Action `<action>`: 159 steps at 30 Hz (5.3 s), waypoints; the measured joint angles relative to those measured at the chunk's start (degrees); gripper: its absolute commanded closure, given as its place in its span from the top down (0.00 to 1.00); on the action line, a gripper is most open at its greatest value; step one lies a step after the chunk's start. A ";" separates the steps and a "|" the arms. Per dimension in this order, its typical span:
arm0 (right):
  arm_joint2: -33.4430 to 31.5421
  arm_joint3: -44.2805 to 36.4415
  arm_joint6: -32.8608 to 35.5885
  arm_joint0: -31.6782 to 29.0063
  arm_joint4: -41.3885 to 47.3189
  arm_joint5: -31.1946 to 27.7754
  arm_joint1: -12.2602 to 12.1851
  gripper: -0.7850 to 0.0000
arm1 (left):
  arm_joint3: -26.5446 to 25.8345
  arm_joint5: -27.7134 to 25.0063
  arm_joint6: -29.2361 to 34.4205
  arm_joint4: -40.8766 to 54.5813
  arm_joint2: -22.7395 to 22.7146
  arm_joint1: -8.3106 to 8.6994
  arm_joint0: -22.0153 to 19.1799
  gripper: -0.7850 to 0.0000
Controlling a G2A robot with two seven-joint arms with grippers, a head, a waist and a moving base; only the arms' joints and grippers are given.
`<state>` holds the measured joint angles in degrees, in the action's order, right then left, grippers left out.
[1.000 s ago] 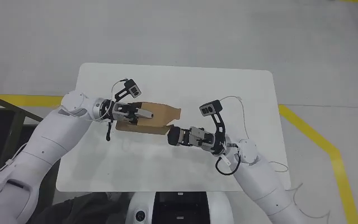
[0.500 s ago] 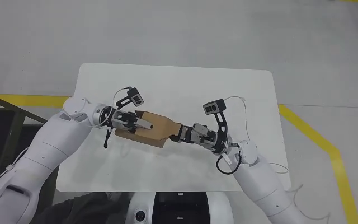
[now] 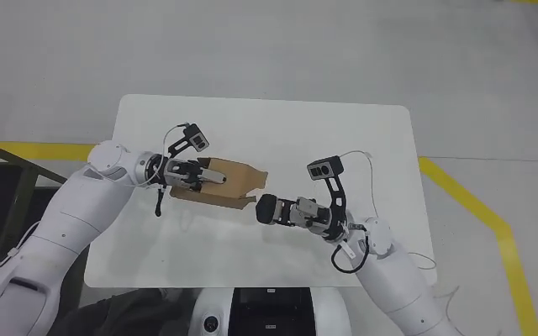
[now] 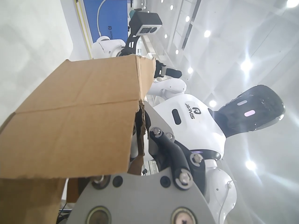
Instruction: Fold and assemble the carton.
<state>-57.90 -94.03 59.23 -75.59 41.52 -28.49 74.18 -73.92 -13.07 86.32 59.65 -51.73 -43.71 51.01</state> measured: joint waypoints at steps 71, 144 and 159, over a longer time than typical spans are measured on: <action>-2.57 -8.23 -21.26 1.62 -60.88 4.89 -1.34 1.00 | -5.49 4.59 1.68 2.44 5.41 4.17 -2.00 0.00; -2.87 -11.24 -26.76 -2.43 -60.16 -0.20 -3.26 1.00 | -6.68 6.18 1.68 6.78 15.51 7.39 -8.65 0.00; -3.63 -10.84 -26.09 -2.61 -58.20 -1.86 -3.51 1.00 | -6.33 6.72 1.68 7.28 18.16 7.80 -10.52 0.00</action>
<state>-61.53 -104.87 33.14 -78.20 -16.68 -30.35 70.67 -80.25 -6.34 88.00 66.93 -33.57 -35.92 40.49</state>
